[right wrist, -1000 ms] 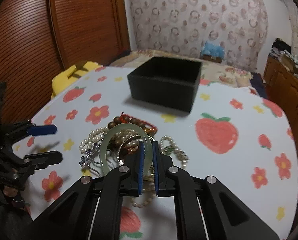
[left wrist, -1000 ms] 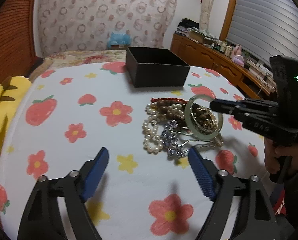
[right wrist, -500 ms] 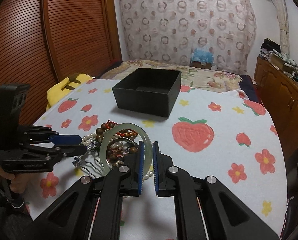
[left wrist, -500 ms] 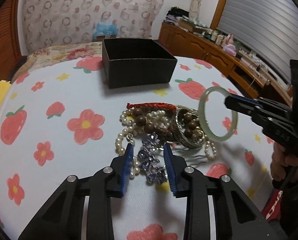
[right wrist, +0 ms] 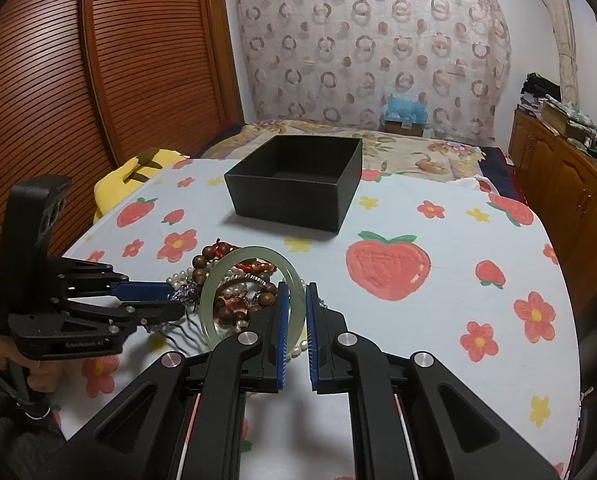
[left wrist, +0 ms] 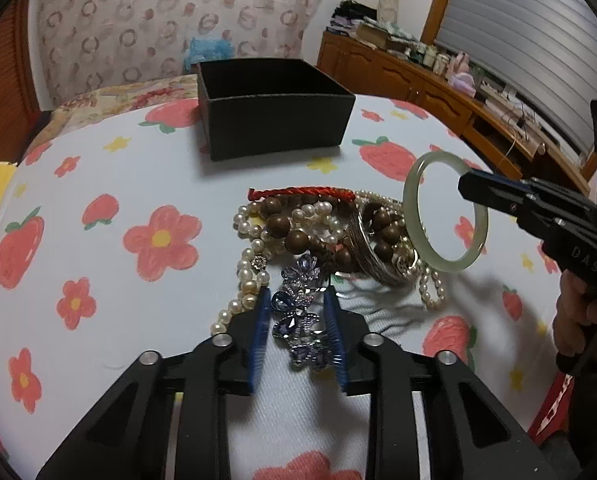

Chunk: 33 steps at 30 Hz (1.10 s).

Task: Organize jewelry
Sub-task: 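Grasp the blue crystal hair comb with the left gripper and lift it, then lower the comb into the black box with the left gripper while the right carries the bangle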

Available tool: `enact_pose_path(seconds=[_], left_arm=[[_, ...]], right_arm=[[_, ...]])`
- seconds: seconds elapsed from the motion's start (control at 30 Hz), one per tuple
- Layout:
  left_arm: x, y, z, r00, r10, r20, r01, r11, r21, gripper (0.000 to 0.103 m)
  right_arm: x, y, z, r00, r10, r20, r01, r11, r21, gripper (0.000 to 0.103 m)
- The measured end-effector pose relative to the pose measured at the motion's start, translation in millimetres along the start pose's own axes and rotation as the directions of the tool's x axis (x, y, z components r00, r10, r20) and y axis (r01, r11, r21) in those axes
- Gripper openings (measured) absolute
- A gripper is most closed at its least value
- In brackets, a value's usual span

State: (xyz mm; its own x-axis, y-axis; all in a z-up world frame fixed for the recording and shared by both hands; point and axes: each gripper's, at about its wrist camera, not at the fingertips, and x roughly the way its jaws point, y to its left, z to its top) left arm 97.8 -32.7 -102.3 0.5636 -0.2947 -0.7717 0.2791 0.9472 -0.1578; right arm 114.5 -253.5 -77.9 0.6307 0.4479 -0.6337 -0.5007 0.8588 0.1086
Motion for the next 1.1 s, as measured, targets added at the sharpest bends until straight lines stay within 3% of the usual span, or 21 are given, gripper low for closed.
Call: enact_pose_path(seconds=[0.2, 0.5, 0.77, 1.1], left_arm=[[-18.3, 6.1, -3.6, 0.999, 0.026, 0.046, -0.025, 1.0, -0.018, 0.019], [-50.7, 17.1, 4.4, 0.981, 0.13, 0.145, -0.129, 0.991, -0.017, 0.019], [-50.9, 31.6, 21.5, 0.972, 0.15, 0.179, -0.145, 0.989, -0.042, 0.019], [-45.3, 36.8, 62.2, 0.959, 0.179, 0.221, -0.176, 0.984, -0.037, 0.019]], right_arm=[[0.1, 1.7, 0.4, 1.0, -0.005, 0.0, 0.005, 1.0, 0.0, 0.01], [-1.0, 1.8, 6.0, 1.0, -0.011, 0.011, 0.01, 1.0, 0.001, 0.01], [6.9, -10.7, 17.6, 1.0, -0.024, 0.011, 0.024, 1.0, 0.018, 0.01], [23.5, -37.9, 55.7, 0.999, -0.044, 0.025, 0.042, 0.998, 0.052, 0.01]])
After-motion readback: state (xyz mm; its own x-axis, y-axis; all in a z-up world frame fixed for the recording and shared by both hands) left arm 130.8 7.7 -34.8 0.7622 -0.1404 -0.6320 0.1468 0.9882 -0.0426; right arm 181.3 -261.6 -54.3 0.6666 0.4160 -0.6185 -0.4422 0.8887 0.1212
